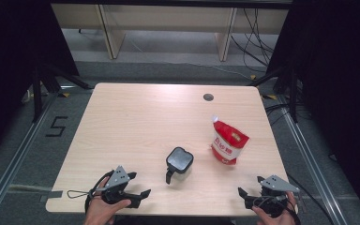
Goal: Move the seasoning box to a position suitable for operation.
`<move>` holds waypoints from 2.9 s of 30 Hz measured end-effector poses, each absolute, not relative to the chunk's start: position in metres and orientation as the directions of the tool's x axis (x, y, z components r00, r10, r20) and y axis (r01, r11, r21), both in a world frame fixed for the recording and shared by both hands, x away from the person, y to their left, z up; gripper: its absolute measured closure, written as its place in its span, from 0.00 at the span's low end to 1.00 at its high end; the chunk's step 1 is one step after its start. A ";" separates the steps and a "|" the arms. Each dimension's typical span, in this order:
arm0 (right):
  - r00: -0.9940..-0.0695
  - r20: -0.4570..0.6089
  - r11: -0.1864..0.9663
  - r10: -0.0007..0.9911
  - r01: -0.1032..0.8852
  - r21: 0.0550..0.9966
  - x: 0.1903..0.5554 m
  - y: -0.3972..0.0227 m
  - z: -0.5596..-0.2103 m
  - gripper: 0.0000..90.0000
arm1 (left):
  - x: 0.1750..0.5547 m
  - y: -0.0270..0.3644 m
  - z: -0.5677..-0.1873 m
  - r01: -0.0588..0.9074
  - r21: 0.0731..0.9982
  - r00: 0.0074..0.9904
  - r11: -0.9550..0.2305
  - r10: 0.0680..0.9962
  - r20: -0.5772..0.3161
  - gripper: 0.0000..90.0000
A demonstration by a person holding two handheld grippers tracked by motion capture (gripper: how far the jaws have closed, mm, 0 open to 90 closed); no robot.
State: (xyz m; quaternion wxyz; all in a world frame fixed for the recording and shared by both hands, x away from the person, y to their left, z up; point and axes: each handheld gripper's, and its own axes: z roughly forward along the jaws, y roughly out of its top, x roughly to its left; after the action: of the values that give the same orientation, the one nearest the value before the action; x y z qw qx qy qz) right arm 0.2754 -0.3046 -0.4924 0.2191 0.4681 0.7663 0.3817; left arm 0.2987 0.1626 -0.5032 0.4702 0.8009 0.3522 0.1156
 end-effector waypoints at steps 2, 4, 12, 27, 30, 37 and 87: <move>-0.470 0.018 0.273 0.882 0.542 0.795 0.275 -0.304 -0.491 0.18 | 0.299 0.163 -0.502 0.451 0.831 0.731 -0.326 0.669 -0.134 0.18; -0.476 -0.007 0.289 0.880 0.522 0.803 0.275 -0.304 -0.490 0.18 | 0.299 0.163 -0.501 0.446 0.832 0.731 -0.330 0.671 -0.126 0.18; -0.467 0.020 0.263 0.884 0.533 0.804 0.275 -0.305 -0.490 0.18 | 0.301 0.152 -0.497 0.436 0.850 0.728 -0.295 0.671 -0.141 0.19; -0.484 0.040 0.254 0.874 0.525 0.812 0.276 -0.306 -0.490 0.22 | 0.309 0.096 -0.496 0.373 0.874 0.784 -0.310 0.609 -0.118 0.43; -0.485 0.037 0.258 0.874 0.528 0.809 0.275 -0.305 -0.490 0.22 | 0.313 0.093 -0.497 0.373 0.869 0.784 -0.325 0.611 -0.108 0.47; -0.492 0.029 0.272 0.870 0.529 0.804 0.277 -0.303 -0.492 0.22 | 0.320 0.089 -0.497 0.341 0.883 0.783 -0.323 0.617 -0.077 0.71; -0.522 0.033 0.284 0.853 0.515 0.809 0.275 -0.301 -0.489 0.24 | 0.316 0.110 -0.500 0.251 0.887 0.912 -0.389 0.403 -0.081 0.80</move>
State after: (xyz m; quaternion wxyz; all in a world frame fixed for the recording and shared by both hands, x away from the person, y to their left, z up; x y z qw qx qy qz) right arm 0.2753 -0.3010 -0.4891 0.2094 0.4420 0.7733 0.4036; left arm 0.3163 0.1100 -0.4995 0.5167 0.8300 0.1968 0.0734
